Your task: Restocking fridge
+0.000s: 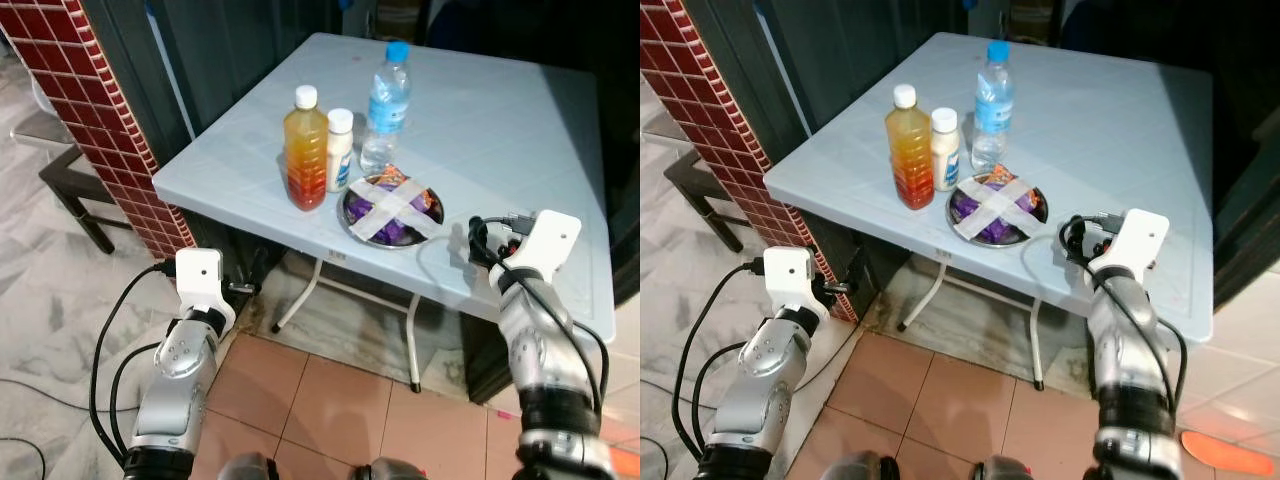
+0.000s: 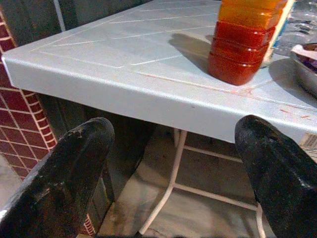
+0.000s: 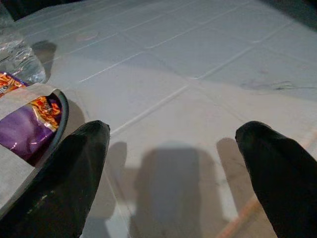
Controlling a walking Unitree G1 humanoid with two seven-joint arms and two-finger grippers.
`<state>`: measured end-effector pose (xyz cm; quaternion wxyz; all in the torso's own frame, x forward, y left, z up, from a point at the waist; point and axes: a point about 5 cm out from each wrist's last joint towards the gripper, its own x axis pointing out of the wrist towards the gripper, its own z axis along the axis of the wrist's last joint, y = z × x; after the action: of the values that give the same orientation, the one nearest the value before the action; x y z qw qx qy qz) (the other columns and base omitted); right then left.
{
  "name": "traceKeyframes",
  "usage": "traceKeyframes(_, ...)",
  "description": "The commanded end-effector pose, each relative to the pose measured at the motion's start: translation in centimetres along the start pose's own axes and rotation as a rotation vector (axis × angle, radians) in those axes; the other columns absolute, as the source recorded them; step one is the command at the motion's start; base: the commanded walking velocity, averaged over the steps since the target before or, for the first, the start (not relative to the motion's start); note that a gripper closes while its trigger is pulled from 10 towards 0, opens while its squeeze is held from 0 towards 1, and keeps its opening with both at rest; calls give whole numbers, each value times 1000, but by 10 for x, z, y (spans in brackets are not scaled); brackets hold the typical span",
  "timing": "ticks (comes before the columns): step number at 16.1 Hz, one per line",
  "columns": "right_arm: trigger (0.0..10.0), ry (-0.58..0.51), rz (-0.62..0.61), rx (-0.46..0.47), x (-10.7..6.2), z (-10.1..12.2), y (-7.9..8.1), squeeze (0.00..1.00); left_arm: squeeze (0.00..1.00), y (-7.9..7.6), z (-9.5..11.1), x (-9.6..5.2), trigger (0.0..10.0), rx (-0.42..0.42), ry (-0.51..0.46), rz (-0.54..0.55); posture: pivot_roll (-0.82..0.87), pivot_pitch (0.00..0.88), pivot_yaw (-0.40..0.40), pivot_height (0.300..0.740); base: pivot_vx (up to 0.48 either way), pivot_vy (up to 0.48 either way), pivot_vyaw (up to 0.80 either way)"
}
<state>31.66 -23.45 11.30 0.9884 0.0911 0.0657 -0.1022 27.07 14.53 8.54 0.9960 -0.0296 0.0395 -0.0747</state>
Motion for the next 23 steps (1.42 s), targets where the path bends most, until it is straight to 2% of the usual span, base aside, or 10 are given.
traceKeyframes(1,10000,9,25,6,5,3,0,0,0,2,5,-1,10000,9,-18,-6,19,60,39,740,0,0,0)
traceKeyframes(5,10000,-63,82,-35,14,16,5,0,0,4,5,-5,10000,19,-8,-4,33,64,55,740,0,0,0)
traceKeyframes(8,10000,-22,118,-19,21,11,10,0,0,4,6,-4,10000,25,-7,-9,36,67,59,740,0,0,0)
traceKeyframes(9,10000,-23,162,-23,24,12,17,0,0,5,7,-4,10000,26,-8,-10,39,70,61,740,0,0,0)
traceKeyframes(12,10000,-3,199,-12,33,15,22,0,0,3,7,-5,10000,26,-7,-15,46,71,58,740,0,0,0)
traceKeyframes(16,10000,128,220,17,40,4,24,0,0,2,6,-7,10000,25,-3,-14,55,70,50,740,0,0,0)
traceKeyframes(20,10000,190,223,14,45,3,22,0,0,2,7,-7,10000,28,0,-11,53,66,47,740,0,0,0)
traceKeyframes(21,4745,202,210,22,46,5,20,0,0,2,7,-6,10000,27,-2,-11,52,63,45,740,0,0,0)
traceKeyframes(23,0,222,183,55,48,7,17,0,0,2,7,-5,10000,27,-3,-10,52,61,43,740,0,0,0)
